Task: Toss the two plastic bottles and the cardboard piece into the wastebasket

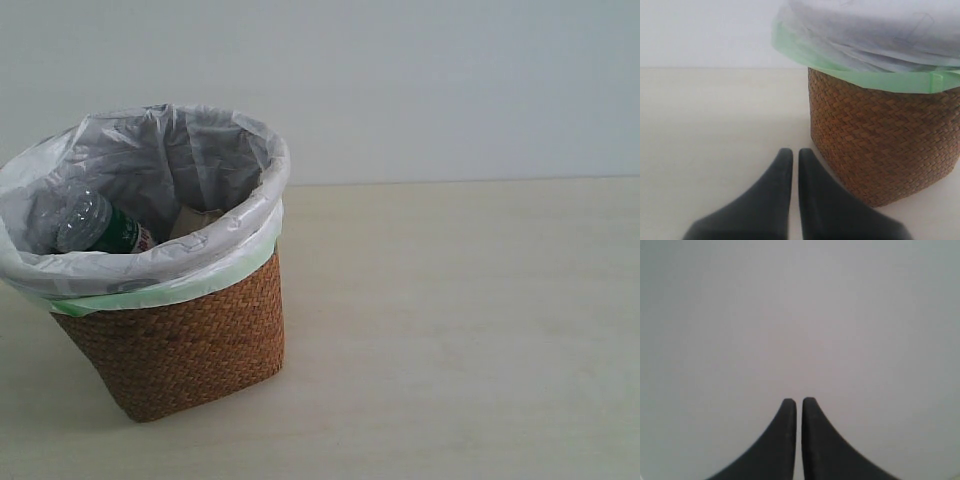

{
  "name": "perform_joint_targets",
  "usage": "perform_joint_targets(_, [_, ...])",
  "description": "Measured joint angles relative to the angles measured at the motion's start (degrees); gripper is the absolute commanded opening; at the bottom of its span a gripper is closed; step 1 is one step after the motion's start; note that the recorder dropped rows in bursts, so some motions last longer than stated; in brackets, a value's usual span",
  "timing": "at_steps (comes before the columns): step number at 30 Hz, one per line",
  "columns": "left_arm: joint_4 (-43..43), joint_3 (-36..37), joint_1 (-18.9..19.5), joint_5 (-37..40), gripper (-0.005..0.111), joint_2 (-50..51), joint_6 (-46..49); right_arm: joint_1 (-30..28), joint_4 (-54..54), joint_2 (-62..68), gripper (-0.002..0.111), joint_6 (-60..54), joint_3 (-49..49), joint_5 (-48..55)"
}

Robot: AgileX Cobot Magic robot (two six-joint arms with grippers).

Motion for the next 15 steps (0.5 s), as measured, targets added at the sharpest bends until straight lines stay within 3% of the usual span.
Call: perform_joint_targets(15, [0.0,0.0,0.0,0.0,0.004,0.0,0.0,0.0,0.2,0.0,0.000,0.0,11.3,0.4])
